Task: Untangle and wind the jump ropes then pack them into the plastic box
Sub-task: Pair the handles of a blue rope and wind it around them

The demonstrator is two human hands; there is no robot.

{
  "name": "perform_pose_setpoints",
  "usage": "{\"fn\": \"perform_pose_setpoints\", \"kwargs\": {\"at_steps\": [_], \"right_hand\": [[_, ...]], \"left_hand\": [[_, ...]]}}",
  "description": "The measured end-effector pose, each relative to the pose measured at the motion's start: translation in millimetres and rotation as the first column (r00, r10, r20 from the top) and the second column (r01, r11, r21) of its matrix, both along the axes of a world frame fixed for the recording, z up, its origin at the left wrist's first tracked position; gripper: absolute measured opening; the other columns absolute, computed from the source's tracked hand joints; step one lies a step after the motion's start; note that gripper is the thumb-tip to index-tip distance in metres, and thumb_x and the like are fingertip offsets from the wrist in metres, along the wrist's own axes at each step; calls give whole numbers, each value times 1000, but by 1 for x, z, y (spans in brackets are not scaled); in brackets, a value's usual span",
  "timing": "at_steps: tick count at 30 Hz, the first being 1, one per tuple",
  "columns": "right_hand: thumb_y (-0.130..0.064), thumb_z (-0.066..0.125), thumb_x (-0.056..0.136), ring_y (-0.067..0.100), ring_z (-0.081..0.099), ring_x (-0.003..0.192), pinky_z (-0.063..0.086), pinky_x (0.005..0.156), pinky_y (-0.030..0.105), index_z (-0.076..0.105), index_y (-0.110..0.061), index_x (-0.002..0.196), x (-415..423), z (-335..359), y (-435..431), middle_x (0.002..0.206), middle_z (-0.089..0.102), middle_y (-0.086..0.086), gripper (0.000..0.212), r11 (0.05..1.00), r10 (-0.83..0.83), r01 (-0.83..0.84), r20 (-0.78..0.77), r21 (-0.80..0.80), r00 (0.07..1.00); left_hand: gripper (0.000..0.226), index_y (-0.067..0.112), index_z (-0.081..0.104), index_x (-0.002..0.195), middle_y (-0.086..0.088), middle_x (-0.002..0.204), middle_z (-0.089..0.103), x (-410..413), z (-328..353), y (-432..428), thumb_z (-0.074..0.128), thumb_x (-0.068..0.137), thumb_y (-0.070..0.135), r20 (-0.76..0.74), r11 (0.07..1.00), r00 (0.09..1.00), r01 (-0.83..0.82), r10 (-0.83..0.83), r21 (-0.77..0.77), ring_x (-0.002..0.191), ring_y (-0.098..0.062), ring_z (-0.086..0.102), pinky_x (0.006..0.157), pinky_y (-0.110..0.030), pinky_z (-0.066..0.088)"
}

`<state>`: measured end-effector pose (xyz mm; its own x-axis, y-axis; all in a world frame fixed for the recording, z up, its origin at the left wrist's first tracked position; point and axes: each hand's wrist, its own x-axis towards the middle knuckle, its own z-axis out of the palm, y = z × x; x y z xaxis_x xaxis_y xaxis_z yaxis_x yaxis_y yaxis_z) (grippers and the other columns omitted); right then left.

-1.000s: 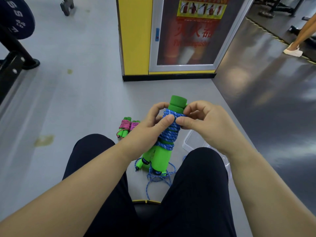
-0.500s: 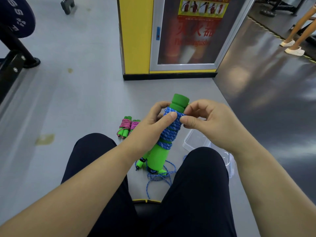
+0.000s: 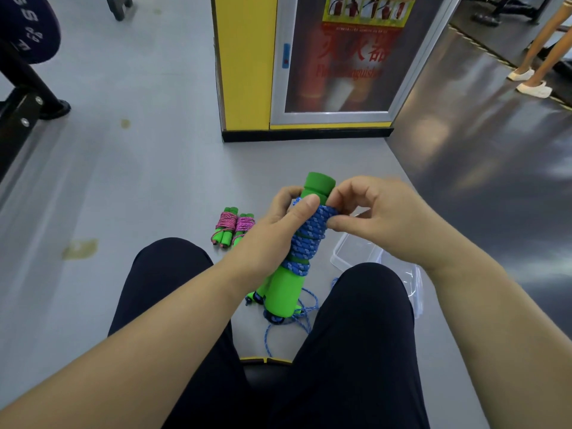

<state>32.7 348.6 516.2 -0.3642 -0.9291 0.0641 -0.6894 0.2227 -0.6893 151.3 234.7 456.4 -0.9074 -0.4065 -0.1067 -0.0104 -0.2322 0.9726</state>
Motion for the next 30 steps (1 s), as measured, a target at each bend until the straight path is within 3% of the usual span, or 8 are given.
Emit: {"fn": "perform_pose_setpoints", "kwargs": {"at_steps": [6, 11, 14, 17, 20, 24, 27, 30], "right_hand": [[-3, 68, 77, -1, 56, 68, 50, 65, 15, 64, -16, 84, -2, 4, -3, 68, 53, -23, 16, 991, 46, -72, -216, -115, 975], [7, 63, 75, 7, 42, 46, 43, 48, 23, 52, -22, 71, 5, 0, -6, 54, 54, -13, 31, 984, -80, 109, 196, -143, 977], [7, 60, 69, 11, 40, 43, 38, 44, 20, 49, -21, 66, 6, 0, -12, 58, 54, -7, 30, 964, -109, 190, 375, -185, 921], [17, 55, 73, 11, 40, 42, 36, 43, 20, 48, -15, 66, 6, 2, -15, 62, 53, 4, 34, 960, -116, 224, 487, -170, 866], [16, 57, 77, 12, 46, 45, 42, 48, 20, 50, -15, 70, 7, 2, -14, 67, 55, 8, 33, 978, -77, 151, 424, -145, 902], [5, 67, 79, 14, 54, 53, 51, 55, 21, 54, -19, 73, 9, 0, -13, 61, 59, -9, 28, 981, -68, 125, 340, -149, 938], [-5, 70, 79, 17, 54, 53, 49, 56, 28, 52, -28, 73, 12, 0, -11, 60, 59, 2, 30, 974, -132, 143, 75, -176, 988], [-11, 70, 76, 17, 49, 61, 43, 59, 31, 41, -32, 68, 16, 1, -8, 67, 60, 7, 37, 955, -203, 166, -136, -245, 970]], "left_hand": [[13, 40, 46, 109, 15, 82, 67, 0, 1, -4, 42, 97, 38, 34, 991, 999, 44, -40, -128, 76, -5, 64, 70, -29, 53], [18, 43, 40, 110, 20, 84, 65, 1, 2, -5, 46, 93, 43, -7, 977, 998, 54, -57, -207, 78, -3, 63, 71, -28, 53], [14, 43, 39, 106, 19, 79, 64, -1, 3, -6, 46, 95, 38, -16, 971, 999, 34, -39, -235, 73, -5, 61, 69, -34, 53], [16, 40, 37, 106, 14, 84, 60, -2, 5, -6, 43, 97, 29, -39, 958, 999, -4, -8, -285, 71, -1, 60, 69, -27, 52], [16, 40, 38, 107, 15, 80, 59, -3, 1, -3, 46, 95, 32, -81, 959, 996, -62, 41, -275, 68, -2, 57, 64, -24, 49], [24, 43, 40, 107, 17, 81, 62, -8, -2, -1, 45, 84, 43, -100, 960, 991, -110, 87, -259, 74, -7, 59, 70, -34, 50], [25, 44, 41, 109, 19, 82, 64, -11, -5, 0, 47, 85, 50, -88, 955, 989, -135, 116, -262, 78, -6, 61, 75, -36, 51], [18, 37, 41, 114, 22, 73, 63, -12, -4, 2, 43, 96, 40, -74, 958, 987, -158, 144, -238, 67, 1, 59, 65, -24, 48]]}}
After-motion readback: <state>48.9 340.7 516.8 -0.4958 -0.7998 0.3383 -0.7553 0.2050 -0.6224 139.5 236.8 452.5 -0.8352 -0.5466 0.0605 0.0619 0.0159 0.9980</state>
